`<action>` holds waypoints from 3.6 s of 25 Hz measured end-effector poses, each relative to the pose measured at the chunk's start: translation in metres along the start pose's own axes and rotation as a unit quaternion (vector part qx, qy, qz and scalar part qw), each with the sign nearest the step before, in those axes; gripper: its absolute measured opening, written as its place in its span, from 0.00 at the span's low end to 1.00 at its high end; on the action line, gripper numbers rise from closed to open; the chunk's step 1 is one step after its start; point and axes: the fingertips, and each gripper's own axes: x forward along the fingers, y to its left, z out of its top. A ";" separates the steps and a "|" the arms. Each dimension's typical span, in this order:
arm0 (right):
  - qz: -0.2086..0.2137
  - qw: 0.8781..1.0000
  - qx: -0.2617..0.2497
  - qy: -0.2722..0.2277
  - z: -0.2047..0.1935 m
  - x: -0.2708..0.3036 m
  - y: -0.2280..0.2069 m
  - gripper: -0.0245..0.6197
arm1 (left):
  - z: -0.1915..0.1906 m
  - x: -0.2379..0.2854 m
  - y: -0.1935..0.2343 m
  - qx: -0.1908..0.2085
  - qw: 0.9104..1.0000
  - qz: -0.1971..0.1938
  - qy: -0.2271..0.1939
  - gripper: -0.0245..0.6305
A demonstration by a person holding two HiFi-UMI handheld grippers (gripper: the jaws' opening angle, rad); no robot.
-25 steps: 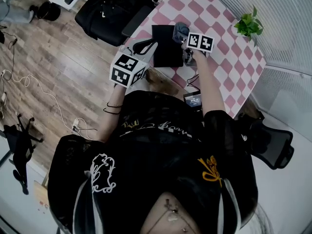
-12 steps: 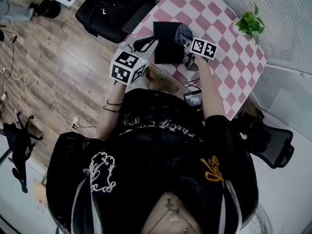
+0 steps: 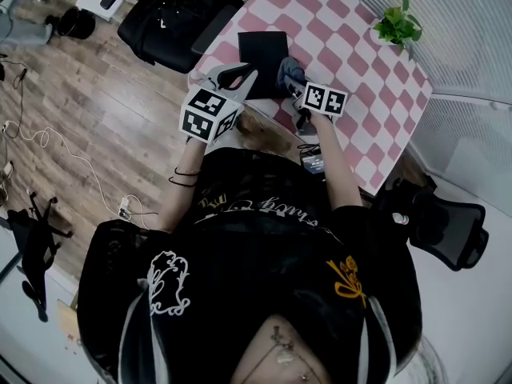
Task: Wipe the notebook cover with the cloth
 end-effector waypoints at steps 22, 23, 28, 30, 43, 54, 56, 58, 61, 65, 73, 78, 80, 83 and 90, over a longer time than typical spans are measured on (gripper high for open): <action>0.030 0.994 -0.109 0.012 -0.033 -0.055 0.024 0.25 | -0.010 -0.010 -0.056 0.012 0.999 0.035 0.001 0.10; 0.039 0.992 -0.118 0.005 -0.031 -0.062 0.031 0.25 | -0.012 -0.012 -0.058 0.011 0.999 0.039 0.001 0.10; 0.089 0.988 -0.120 -0.039 -0.027 -0.104 0.065 0.25 | -0.020 -0.019 -0.078 0.007 0.998 0.056 -0.003 0.10; 0.101 0.985 -0.133 -0.042 -0.034 -0.121 0.074 0.25 | -0.024 -0.022 -0.089 0.007 0.998 0.062 -0.006 0.10; 0.139 0.972 -0.173 -0.074 -0.080 -0.217 0.084 0.25 | -0.062 -0.056 -0.189 0.006 0.996 0.084 0.000 0.10; 0.154 0.966 -0.201 -0.052 -0.109 -0.229 0.107 0.25 | -0.083 -0.092 -0.210 -0.008 0.993 0.114 0.010 0.10; 0.156 0.966 -0.203 -0.043 -0.115 -0.224 0.112 0.25 | -0.087 -0.098 -0.207 -0.013 0.993 0.118 0.011 0.10; 0.157 0.965 -0.206 -0.034 -0.122 -0.220 0.117 0.25 | -0.091 -0.106 -0.204 -0.018 0.992 0.123 0.010 0.10; 0.159 0.965 -0.208 -0.027 -0.134 -0.216 0.127 0.25 | -0.100 -0.120 -0.201 -0.023 0.992 0.127 0.011 0.10; 0.151 0.968 -0.198 -0.031 -0.142 -0.214 0.140 0.25 | -0.105 -0.138 -0.196 -0.023 0.992 0.125 0.007 0.10; 0.131 0.972 -0.192 -0.046 -0.163 -0.224 0.169 0.25 | -0.107 -0.167 -0.196 -0.012 0.995 0.099 -0.010 0.10; 0.116 0.973 -0.192 -0.049 -0.179 -0.230 0.182 0.25 | -0.113 -0.180 -0.203 -0.009 0.997 0.079 -0.018 0.10; 0.112 0.973 -0.195 -0.049 -0.185 -0.233 0.187 0.25 | -0.115 -0.185 -0.205 -0.008 0.997 0.073 -0.022 0.10; 0.109 0.973 -0.197 -0.049 -0.191 -0.236 0.194 0.25 | -0.116 -0.192 -0.208 -0.007 0.997 0.069 -0.028 0.10; 0.102 0.972 -0.208 -0.049 -0.199 -0.241 0.204 0.25 | -0.116 -0.205 -0.210 -0.006 0.997 0.066 -0.039 0.10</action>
